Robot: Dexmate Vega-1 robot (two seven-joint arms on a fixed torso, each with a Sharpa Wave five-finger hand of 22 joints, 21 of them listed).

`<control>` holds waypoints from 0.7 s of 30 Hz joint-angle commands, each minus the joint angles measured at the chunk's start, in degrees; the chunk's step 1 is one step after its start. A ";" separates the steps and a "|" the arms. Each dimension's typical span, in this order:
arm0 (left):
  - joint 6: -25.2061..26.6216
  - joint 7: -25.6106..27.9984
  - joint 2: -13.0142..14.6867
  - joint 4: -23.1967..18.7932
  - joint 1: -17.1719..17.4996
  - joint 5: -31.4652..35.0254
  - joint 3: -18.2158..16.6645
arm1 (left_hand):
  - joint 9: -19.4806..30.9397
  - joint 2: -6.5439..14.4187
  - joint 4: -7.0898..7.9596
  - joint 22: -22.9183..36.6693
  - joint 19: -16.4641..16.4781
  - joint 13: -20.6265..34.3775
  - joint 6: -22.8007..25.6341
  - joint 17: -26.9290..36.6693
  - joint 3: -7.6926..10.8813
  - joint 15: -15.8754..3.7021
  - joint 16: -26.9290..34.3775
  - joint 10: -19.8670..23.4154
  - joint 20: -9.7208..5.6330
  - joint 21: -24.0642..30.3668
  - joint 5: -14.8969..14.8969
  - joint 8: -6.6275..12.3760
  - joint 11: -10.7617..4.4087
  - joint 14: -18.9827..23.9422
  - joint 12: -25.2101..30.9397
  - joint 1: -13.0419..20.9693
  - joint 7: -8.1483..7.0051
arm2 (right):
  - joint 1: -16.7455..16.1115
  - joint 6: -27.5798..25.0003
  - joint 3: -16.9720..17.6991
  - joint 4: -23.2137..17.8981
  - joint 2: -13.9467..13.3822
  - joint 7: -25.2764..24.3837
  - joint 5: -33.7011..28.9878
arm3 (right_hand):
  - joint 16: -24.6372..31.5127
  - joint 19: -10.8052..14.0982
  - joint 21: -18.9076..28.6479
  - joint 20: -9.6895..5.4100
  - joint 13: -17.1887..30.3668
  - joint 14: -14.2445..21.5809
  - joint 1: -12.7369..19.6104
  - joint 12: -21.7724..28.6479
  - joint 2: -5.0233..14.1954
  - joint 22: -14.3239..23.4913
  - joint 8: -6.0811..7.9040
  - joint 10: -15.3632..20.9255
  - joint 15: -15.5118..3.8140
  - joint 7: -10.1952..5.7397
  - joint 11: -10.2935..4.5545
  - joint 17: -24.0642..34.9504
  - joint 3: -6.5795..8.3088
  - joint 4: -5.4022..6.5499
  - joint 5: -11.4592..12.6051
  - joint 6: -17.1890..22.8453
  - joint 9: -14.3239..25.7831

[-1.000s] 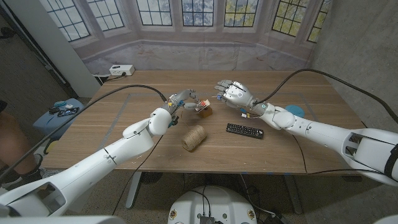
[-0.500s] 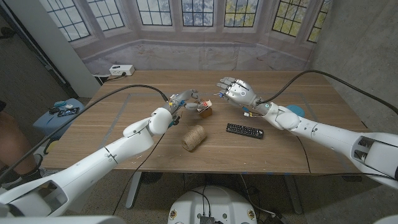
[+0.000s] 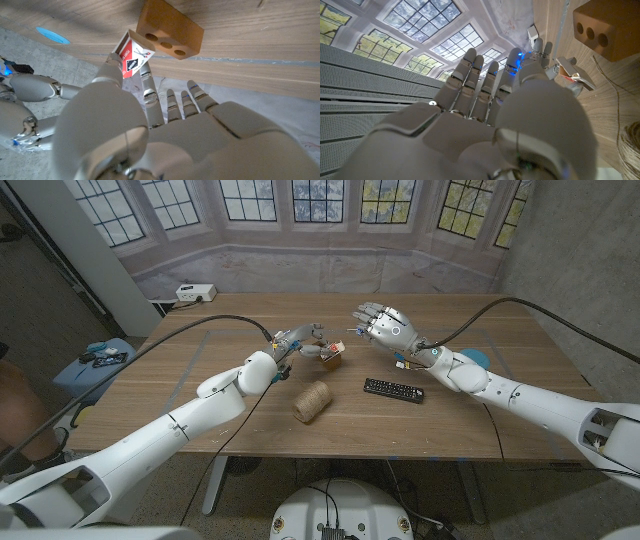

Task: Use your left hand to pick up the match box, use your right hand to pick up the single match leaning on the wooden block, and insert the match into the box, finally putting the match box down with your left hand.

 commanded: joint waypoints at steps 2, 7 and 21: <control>-3.26 -1.92 0.46 0.99 -0.55 -0.18 -0.19 | 0.19 0.15 -0.01 0.09 -0.12 0.12 -0.32 0.18 -0.09 0.09 -0.05 -0.03 0.00 -0.17 0.24 -0.18 0.02 -0.36 -0.24 0.27 -0.11 | -3.49 -1.99 3.15 -4.21 -1.74 1.09 -0.83 | -0.07 0.58 0.31 -3.02 0.19 0.51 0.42 0.07 0.24 0.11 -0.10 0.54 -8.74 -0.14 0.14 0.08 -0.05 -0.06 0.04 0.23 0.15; -3.98 -2.50 0.67 1.08 -0.59 -0.10 -0.30 | 0.17 0.19 0.00 0.09 -0.15 0.12 -0.50 0.18 -0.10 0.01 -0.03 -0.22 0.02 -0.16 0.24 -0.25 -0.14 -0.43 -0.28 0.26 -0.07 | -4.59 -2.96 4.06 -5.20 -2.16 0.96 -1.53 | -0.09 0.58 0.31 -3.02 0.19 0.58 0.37 0.06 0.25 0.11 -0.12 0.58 -8.57 -0.14 0.15 0.07 -0.09 -0.02 0.03 0.23 0.15; -9.14 -4.60 0.90 3.04 -1.40 -0.78 -0.43 | 0.14 0.24 0.05 0.10 -0.22 0.12 -0.69 0.18 -0.18 -0.14 -0.05 -0.61 -0.09 -0.16 0.21 -0.31 -0.16 -0.67 -0.33 0.17 -0.14 | -7.32 -5.40 5.99 -8.13 -3.41 0.66 -3.41 | -0.05 0.59 0.29 -2.93 0.19 0.57 0.37 -0.03 0.36 0.11 -0.22 0.56 -8.47 0.03 0.26 0.21 -0.21 0.02 0.01 0.18 0.15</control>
